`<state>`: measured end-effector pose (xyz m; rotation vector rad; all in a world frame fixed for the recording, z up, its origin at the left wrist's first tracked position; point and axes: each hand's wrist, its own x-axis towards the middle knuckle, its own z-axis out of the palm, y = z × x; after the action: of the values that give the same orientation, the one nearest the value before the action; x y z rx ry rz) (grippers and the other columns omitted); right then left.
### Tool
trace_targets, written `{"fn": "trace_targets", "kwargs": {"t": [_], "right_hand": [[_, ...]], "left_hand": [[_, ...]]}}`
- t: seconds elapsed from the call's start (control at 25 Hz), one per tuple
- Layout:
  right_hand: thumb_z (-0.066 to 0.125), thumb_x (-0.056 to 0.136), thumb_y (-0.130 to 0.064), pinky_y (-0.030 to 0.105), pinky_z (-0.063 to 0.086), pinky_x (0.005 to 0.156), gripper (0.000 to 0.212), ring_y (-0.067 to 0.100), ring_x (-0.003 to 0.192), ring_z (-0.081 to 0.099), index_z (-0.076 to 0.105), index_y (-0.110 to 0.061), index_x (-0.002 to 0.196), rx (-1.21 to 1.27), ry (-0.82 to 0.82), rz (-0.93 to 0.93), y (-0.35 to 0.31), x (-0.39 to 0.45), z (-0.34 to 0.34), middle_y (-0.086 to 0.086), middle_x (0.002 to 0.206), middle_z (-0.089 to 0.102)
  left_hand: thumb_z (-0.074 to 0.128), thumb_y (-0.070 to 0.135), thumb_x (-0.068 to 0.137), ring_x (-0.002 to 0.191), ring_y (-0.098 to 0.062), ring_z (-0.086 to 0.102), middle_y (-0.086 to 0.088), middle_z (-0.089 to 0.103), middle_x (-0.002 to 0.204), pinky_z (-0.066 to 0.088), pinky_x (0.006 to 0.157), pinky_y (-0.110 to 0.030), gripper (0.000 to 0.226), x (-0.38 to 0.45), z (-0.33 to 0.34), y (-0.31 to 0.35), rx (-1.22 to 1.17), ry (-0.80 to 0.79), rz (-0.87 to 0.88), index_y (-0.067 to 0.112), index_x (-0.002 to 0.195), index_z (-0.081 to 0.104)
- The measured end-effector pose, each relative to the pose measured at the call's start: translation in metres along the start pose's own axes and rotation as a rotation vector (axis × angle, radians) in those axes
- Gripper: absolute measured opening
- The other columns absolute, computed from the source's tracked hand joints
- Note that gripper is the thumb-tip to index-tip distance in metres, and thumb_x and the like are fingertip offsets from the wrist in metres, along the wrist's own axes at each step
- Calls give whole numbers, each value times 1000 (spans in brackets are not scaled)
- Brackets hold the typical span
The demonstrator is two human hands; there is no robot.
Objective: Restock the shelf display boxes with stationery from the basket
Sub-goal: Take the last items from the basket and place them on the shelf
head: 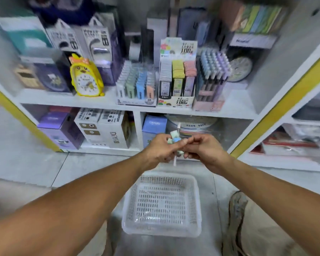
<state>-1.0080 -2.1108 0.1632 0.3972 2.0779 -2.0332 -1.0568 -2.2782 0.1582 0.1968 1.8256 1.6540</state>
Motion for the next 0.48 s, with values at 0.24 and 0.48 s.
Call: {"fn": "trace_targets", "kwargs": {"t": [0.24, 0.48], "right_hand": [[73, 88, -8, 23, 49, 49, 7, 18, 59, 63, 71, -4, 93, -47, 97, -240, -111, -27, -20, 12, 74, 70], [69, 90, -1, 21, 49, 53, 6, 13, 54, 60, 73, -5, 92, -12, 129, -402, -173, -29, -35, 8, 66, 69]], "left_hand": [[62, 23, 97, 34, -11, 30, -19, 63, 71, 20, 39, -16, 25, -34, 5, 96, 24, -85, 146, -2, 99, 64], [61, 24, 96, 33, -12, 33, -20, 74, 84, 23, 38, -18, 27, -32, 15, 141, 57, -146, 197, -3, 95, 67]]}}
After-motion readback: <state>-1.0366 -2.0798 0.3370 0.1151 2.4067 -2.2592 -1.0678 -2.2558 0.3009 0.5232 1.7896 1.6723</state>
